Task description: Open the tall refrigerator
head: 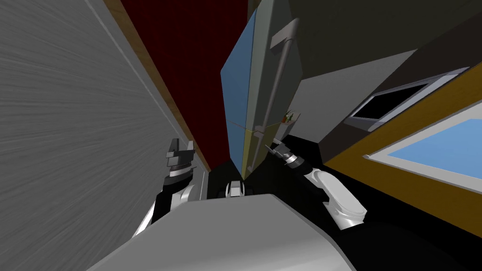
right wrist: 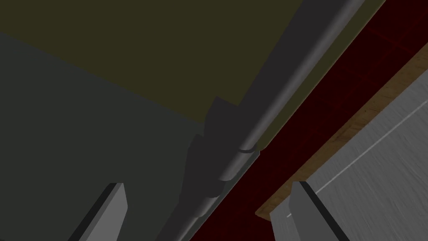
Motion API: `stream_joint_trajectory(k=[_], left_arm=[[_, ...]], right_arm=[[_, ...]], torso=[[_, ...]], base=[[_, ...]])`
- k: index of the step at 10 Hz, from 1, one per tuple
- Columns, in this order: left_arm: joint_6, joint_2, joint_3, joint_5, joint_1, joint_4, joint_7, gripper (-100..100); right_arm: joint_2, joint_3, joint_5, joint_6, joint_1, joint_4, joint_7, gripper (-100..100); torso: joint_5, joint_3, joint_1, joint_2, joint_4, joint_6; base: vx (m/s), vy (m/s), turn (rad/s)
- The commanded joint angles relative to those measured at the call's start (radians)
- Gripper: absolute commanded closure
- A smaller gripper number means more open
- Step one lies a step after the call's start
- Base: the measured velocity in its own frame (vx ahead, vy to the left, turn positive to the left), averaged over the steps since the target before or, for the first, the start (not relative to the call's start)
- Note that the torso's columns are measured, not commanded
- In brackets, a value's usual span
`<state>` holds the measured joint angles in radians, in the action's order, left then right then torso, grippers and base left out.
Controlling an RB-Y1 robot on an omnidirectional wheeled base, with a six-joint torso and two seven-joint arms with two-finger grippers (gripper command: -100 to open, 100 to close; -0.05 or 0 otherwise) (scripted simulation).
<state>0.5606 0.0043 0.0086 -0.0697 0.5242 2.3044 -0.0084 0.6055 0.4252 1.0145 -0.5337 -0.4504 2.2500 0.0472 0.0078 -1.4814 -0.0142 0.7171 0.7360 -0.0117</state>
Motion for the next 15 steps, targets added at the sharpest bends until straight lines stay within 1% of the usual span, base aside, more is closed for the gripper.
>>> stream_joint_trajectory(k=[1,2,3,5,6,9,10,12,13,15], left_arm=[[0.0,0.0,0.002,0.0,0.01,0.0,0.0,0],[0.0,0.0,0.004,0.0,0.021,0.0,0.0,0],[0.0,0.001,0.007,0.0,0.034,0.0,0.0,0],[0.0,0.002,0.012,0.0,0.061,-0.001,0.0,0],[0.0,0.002,0.015,0.0,0.075,-0.001,0.0,0],[0.0,0.005,0.022,0.0,0.114,-0.004,0.0,0],[0.0,0.005,0.025,0.0,0.126,-0.004,0.0,0],[0.0,0.008,0.03,0.0,0.151,-0.004,0.0,0],[0.0,0.01,0.033,0.0,0.162,-0.004,0.0,0],[0.0,0.015,0.039,0.0,0.184,-0.004,0.0,0]], right_arm=[[0.054,0.031,0.08,-0.01,0.008,-0.007,0.007,-100],[0.054,0.031,0.083,-0.01,0.008,-0.007,0.007,-100],[0.072,0.043,0.109,-0.013,0.01,-0.009,0.009,-100],[0.072,0.043,0.109,-0.013,0.01,-0.009,0.009,-100],[0.088,0.053,0.133,-0.017,0.012,-0.01,0.011,-100],[0.088,0.053,0.133,-0.017,0.012,-0.01,0.011,-100],[0.102,0.062,0.154,-0.02,0.014,-0.011,0.013,-100],[0.102,0.062,0.154,-0.02,0.014,-0.011,0.013,-100],[0.114,0.069,0.171,-0.022,0.015,-0.011,0.014,-100],[0.114,0.069,0.171,-0.022,0.015,-0.011,0.014,-100]], torso=[[0.002,-0.002,-0.003,-0.005,-0.001,-0.001],[0.003,-0.003,-0.003,-0.008,-0.001,-0.003],[0.004,-0.004,-0.003,-0.013,-0.001,-0.005],[0.004,-0.007,-0.003,-0.019,-0.002,-0.007],[0.004,-0.007,-0.002,-0.02,-0.002,-0.007],[0.003,-0.007,-0.001,-0.015,-0.002,-0.007],[0.002,-0.006,0.0,-0.013,-0.001,-0.005],[0.002,-0.004,0.002,-0.012,-0.001,-0.005],[0.002,-0.004,0.002,-0.011,-0.001,-0.003],[0.003,0.0,0.004,-0.006,0.001,-0.002]], base=[[-0.014,0.116,-0.058],[-0.004,0.108,-0.076],[-0.001,0.101,-0.063],[0.011,0.047,-0.072],[0.034,0.02,0.023],[0.014,0.023,-0.024],[0.003,0.03,-0.043],[0.015,0.037,-0.034],[0.017,0.059,0.027],[0.003,0.04,-0.056]])
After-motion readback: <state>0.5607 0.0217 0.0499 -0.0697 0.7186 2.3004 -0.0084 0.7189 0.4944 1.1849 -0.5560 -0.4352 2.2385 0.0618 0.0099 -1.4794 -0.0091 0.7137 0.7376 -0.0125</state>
